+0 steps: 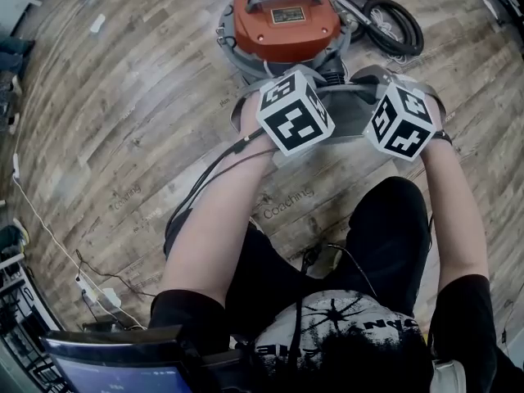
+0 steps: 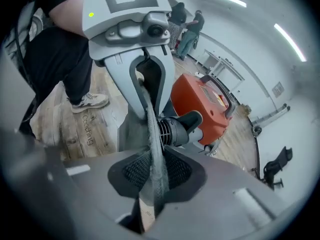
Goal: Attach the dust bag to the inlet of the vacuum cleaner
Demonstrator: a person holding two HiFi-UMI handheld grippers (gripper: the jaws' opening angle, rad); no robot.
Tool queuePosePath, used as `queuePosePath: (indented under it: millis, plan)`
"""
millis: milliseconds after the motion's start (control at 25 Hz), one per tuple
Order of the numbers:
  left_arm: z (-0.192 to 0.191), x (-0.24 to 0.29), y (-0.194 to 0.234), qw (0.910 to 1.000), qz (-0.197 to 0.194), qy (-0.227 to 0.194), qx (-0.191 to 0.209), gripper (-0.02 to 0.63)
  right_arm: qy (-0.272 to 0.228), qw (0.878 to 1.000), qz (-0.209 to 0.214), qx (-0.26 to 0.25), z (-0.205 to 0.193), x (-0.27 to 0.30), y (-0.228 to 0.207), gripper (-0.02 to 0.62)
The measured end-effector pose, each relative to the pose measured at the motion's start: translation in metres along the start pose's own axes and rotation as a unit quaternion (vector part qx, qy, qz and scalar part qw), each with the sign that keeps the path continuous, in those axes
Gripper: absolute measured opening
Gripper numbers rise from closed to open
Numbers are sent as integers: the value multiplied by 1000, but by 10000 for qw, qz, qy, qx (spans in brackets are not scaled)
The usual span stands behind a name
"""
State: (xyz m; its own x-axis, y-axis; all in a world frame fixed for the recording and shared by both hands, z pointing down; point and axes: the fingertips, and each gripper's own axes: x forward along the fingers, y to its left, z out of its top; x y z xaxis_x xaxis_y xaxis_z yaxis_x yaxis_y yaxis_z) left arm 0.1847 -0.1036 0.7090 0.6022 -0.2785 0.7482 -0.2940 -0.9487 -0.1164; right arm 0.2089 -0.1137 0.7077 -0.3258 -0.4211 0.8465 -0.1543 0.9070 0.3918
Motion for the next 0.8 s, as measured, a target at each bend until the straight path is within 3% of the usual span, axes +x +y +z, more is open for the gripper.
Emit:
queuePosePath:
  millis: [280, 600, 800]
  plan:
    - [-18, 5, 2, 9986, -172, 66, -490, 40, 147, 9986, 31, -504, 20, -6, -1, 60]
    - [-4, 7, 5, 9998, -131, 33, -151, 41, -216, 9988, 60, 431, 4, -6, -8, 40]
    - [10, 0, 6, 9999, -9, -161, -5, 43, -171, 9982, -6, 574, -8, -1, -8, 40]
